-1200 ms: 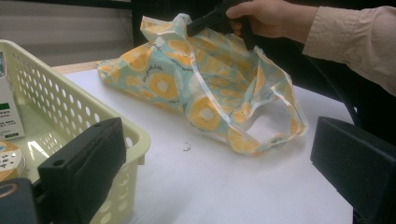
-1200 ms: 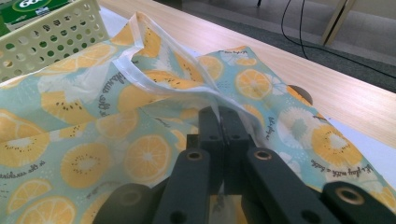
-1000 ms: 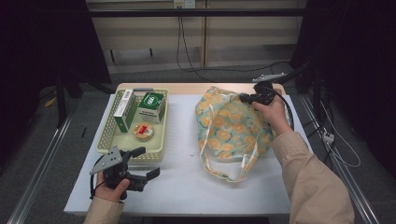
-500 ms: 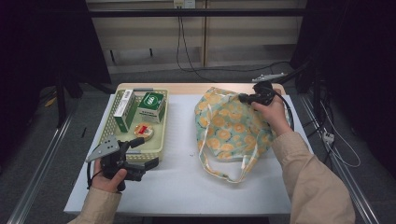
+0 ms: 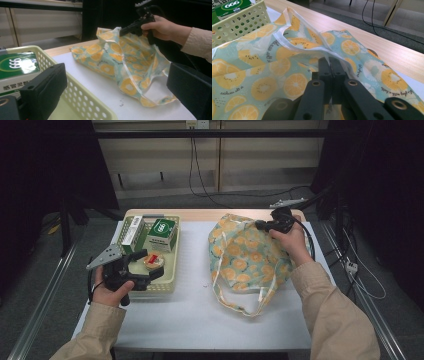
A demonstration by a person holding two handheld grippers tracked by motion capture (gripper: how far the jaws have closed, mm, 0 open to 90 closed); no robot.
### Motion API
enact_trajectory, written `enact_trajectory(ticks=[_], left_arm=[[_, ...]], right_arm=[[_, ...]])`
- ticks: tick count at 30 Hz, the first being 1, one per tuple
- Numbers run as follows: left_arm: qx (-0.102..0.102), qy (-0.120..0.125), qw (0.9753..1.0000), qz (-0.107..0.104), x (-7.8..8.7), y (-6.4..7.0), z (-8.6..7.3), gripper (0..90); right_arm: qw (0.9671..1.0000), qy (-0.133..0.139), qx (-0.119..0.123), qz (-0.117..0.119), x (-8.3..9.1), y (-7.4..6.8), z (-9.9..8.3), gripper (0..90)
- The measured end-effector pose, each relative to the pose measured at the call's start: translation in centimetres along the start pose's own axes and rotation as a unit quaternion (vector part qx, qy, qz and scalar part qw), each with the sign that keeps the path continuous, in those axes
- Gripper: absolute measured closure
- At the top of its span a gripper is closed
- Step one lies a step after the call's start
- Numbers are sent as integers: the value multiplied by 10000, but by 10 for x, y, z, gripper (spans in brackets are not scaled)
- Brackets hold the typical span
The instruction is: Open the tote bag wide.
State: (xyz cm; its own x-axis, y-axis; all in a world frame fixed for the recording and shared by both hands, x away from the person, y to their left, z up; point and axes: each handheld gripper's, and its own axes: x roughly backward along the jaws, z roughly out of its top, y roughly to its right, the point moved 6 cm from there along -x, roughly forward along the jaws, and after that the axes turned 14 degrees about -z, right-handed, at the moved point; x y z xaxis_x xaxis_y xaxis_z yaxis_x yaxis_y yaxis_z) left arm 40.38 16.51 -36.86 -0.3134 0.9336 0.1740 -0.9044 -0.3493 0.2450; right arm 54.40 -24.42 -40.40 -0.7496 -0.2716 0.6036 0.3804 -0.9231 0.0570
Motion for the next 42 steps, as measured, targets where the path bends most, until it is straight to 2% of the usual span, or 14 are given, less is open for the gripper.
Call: enact_trajectory(ticks=[6, 10, 19, 24, 28, 30, 34, 36, 39, 42], left_arm=[[-129, -269, 9992, 253, -1, -18, 7, 29], [-127, -381, 9984, 404, -2, -32, 9, 32], [-73, -527, 9974, 495, -11, -55, 9, 33], [-143, -760, 9954, 561, -19, -67, 6, 34], [-110, -863, 9941, 645, -25, -76, 3, 35], [-40, -908, 9942, 578, -28, -80, -1, 39], [6, -1155, 9910, 676, -32, -89, -9, 45], [-29, -1129, 9916, 631, -33, -90, -9, 48], [-123, -1322, 9889, 663, -35, -93, -11, 48], [-41, -1355, 9882, 711, -37, -97, -14, 48]], right_arm=[[10000, -13, 11, -21, 0, -1, -1, 899], [10000, -4, 23, -22, 0, -1, 0, 899], [10000, 9, -1, -36, 2, 0, -2, 899], [10000, 17, -26, -46, 3, 1, -2, 899], [10000, 16, -21, -57, 4, 2, -2, 899], [10000, 8, -32, -62, 4, 2, -3, 899], [10000, -16, -18, -55, 3, 0, -3, 899], [10000, -4, -2, -40, 2, -1, -3, 899], [10000, -11, 10, -32, 1, -3, -3, 899], [10000, -11, 13, -25, 0, -4, -3, 899]])
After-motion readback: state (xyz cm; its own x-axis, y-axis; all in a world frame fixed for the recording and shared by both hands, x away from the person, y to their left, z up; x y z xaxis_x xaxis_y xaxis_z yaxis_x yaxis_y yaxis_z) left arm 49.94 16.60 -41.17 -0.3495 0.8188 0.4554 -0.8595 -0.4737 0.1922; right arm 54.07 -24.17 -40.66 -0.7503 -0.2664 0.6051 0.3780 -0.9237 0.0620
